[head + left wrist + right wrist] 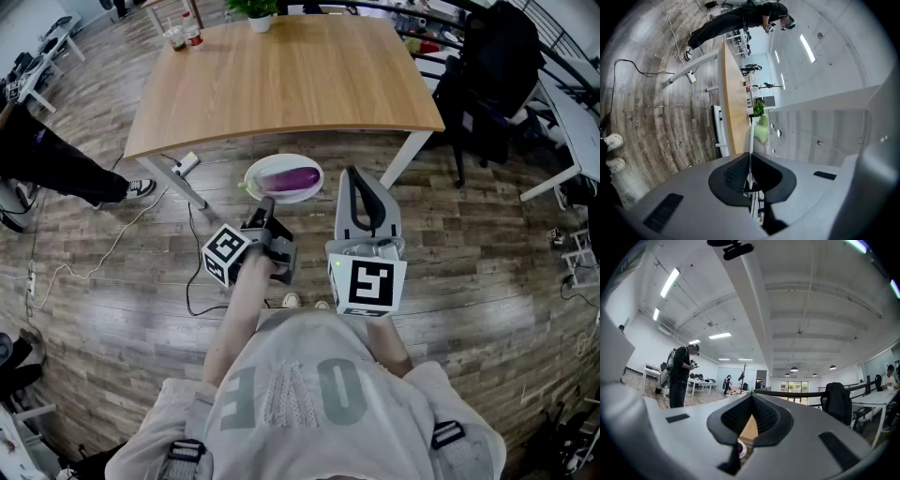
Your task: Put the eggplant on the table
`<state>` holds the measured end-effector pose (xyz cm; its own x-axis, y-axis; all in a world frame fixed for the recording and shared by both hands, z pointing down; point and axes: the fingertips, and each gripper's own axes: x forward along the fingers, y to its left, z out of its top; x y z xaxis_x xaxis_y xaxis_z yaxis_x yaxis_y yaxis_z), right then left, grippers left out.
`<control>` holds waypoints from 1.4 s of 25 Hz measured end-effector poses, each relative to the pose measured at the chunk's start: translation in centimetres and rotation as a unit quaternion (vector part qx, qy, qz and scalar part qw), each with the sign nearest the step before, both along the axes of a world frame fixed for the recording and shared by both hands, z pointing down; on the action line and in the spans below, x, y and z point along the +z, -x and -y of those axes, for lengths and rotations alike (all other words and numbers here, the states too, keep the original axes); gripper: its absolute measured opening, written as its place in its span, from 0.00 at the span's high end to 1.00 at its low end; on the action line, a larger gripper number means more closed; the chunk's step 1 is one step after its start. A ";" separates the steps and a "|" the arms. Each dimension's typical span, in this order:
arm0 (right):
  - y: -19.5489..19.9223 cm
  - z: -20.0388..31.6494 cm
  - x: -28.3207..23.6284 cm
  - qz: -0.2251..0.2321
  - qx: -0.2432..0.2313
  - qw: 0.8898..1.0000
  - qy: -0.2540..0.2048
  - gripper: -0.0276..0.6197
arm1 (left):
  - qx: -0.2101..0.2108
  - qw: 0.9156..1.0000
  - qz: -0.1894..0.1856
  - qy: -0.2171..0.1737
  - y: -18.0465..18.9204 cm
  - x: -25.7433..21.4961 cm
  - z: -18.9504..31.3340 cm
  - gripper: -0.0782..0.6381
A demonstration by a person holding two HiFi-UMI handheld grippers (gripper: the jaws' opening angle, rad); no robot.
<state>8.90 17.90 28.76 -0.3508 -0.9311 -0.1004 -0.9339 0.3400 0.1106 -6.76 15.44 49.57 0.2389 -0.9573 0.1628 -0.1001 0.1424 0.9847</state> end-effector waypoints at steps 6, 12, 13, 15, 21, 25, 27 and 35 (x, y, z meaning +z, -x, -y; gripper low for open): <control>0.8 -0.5 0.0 -0.008 0.000 1.000 -0.004 0.93 | -0.001 1.000 -0.007 -0.006 0.7 -0.4 -0.3 0.87; 1.9 -0.6 1.0 -0.004 -0.003 1.000 0.010 0.93 | 0.003 1.000 -0.013 -0.010 1.9 -0.8 -0.3 0.87; 2.3 -0.6 1.0 0.001 -0.010 1.000 0.009 0.93 | 0.004 1.000 -0.013 -0.011 2.2 -0.9 -0.3 0.87; 3.0 -0.7 0.9 0.012 -0.024 1.000 0.003 0.93 | 0.007 1.000 -0.013 -0.012 2.6 -0.9 -0.3 0.87; 5.3 -0.7 1.6 0.024 -0.028 0.999 0.001 0.93 | 0.021 1.000 -0.001 -0.018 4.7 -0.9 0.6 0.87; 6.9 0.2 2.1 0.010 -0.021 1.000 -0.001 0.93 | 0.022 0.999 -0.004 -0.025 6.4 -1.1 1.6 0.87; 7.4 0.9 2.3 0.007 -0.022 1.000 0.000 0.93 | 0.017 0.999 -0.009 -0.025 7.0 -1.1 2.4 0.87; 7.1 7.1 2.6 0.024 -0.035 0.999 -0.017 0.93 | -0.004 0.999 -0.040 -0.034 8.0 -1.1 8.4 0.87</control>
